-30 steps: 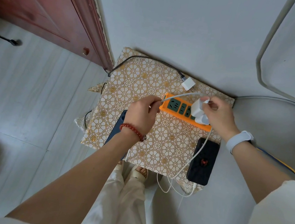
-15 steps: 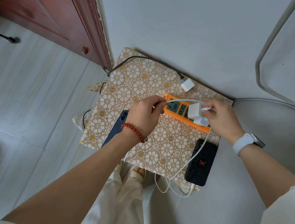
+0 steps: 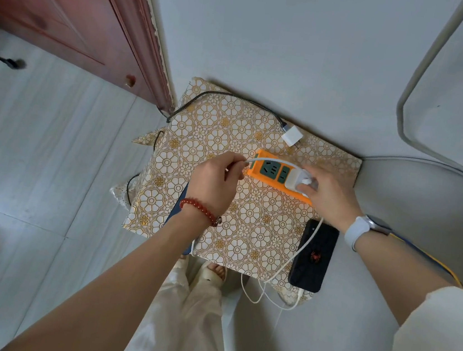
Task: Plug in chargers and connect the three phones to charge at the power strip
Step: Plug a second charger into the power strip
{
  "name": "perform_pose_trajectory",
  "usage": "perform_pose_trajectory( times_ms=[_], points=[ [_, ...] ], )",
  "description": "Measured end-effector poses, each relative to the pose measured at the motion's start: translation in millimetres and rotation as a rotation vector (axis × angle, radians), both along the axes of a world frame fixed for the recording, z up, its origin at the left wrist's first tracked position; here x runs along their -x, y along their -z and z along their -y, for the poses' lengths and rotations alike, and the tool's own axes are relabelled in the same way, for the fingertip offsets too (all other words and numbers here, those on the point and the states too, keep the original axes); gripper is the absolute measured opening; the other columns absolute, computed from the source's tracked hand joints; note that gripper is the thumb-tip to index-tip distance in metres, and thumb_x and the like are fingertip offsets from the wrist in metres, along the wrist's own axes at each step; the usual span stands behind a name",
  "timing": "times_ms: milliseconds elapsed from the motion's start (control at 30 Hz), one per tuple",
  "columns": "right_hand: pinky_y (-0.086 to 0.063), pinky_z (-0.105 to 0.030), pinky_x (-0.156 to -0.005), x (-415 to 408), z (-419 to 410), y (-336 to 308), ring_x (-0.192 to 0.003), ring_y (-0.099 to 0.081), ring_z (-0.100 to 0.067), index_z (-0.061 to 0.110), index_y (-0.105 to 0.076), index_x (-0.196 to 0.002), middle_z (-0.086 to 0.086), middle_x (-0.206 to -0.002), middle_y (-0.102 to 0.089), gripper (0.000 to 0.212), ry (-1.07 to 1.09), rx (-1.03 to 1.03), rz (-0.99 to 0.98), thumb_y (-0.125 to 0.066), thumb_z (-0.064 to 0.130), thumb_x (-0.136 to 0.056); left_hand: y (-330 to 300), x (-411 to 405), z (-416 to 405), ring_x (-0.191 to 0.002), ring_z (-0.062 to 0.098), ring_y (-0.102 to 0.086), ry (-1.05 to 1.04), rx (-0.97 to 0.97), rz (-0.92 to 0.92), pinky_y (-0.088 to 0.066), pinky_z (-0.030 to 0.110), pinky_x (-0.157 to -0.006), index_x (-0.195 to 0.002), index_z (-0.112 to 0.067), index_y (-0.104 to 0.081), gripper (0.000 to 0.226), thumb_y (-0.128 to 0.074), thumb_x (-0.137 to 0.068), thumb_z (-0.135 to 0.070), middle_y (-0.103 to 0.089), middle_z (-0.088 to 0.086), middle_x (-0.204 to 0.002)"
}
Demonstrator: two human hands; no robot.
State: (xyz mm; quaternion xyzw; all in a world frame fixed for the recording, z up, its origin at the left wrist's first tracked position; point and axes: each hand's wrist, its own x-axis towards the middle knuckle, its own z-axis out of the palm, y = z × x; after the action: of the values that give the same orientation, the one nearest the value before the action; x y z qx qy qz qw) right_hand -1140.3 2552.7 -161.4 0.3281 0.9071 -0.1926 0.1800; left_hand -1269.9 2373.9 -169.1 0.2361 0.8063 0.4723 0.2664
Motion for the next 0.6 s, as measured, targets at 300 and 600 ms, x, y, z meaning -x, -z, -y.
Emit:
perform_pose_trajectory(
  times_ms=[300,600],
  points=[
    [-0.044,-0.04,-0.084,1.3,-7.2,11.6,-0.097,-0.061,-0.028,0.03,-0.053,-0.123,-0.007,-0.107,-0.071,0.037,0.007,-0.144,0.097,-0.054,0.038,-0.087,9.3,2.9,6.6,-0.053,0.001,-0.05,0.039,0.066,0.035,-0.039,0.004,-0.047,-0.089,-0.013,-0.066,0.014,-0.052,-0.089,-0.017,-0.054,-0.019,-0.061],
    [-0.028,-0.046,-0.111,-9.9,45.5,-4.8,-0.13,-0.036,-0.03,0.006,-0.038,-0.133,-0.015,-0.137,-0.045,0.05,0.207,-0.233,-0.216,-0.054,0.014,-0.087,5.0,-14.3,32.4,-0.06,0.014,-0.059,0.241,0.37,0.254,-0.049,0.022,-0.058,-0.074,-0.014,-0.057,0.022,-0.047,-0.09,-0.025,-0.06,-0.001,-0.065]
  ],
)
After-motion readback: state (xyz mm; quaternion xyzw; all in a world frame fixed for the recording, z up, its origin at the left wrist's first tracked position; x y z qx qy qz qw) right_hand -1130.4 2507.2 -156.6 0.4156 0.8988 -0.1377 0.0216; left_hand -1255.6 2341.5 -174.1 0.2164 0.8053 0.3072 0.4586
